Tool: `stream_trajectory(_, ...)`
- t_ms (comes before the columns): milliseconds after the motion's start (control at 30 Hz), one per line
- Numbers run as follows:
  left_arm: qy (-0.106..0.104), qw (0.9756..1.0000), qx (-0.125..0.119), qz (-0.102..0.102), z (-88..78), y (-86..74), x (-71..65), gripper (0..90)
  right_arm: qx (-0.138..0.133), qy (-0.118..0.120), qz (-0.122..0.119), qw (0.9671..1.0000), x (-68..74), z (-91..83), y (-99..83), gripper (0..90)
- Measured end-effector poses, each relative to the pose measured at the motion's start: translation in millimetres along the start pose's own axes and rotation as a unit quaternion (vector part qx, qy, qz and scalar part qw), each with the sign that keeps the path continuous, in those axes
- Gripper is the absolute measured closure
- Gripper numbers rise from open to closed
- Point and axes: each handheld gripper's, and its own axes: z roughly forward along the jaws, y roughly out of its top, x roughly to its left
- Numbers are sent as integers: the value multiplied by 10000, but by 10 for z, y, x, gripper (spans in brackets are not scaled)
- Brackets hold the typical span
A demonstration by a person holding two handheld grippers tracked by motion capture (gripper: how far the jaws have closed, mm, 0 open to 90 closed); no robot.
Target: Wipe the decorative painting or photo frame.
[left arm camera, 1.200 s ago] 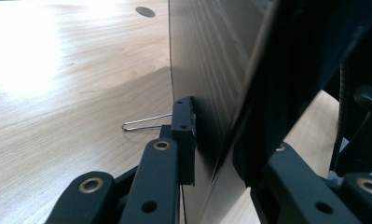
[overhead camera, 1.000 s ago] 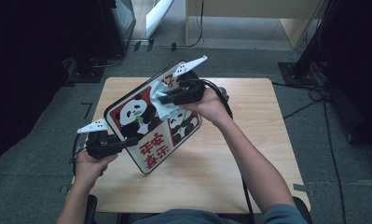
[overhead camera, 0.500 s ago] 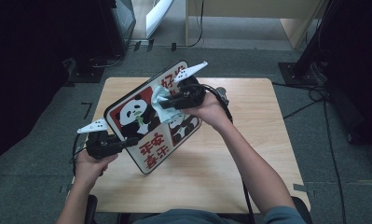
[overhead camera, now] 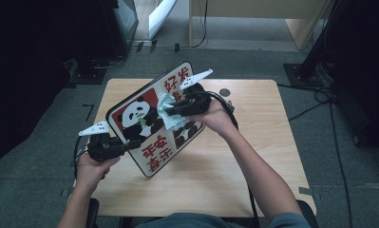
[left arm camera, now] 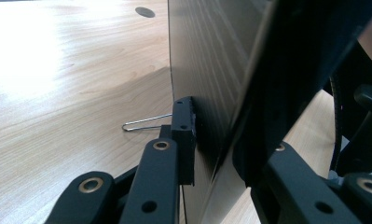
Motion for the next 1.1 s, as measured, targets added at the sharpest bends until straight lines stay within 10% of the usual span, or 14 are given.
stream_trajectory(1100, -7, 10000, -6, 17, 1, -2, -3, 767, 81, 169, 175, 9997, -43, 185, -456, 778)
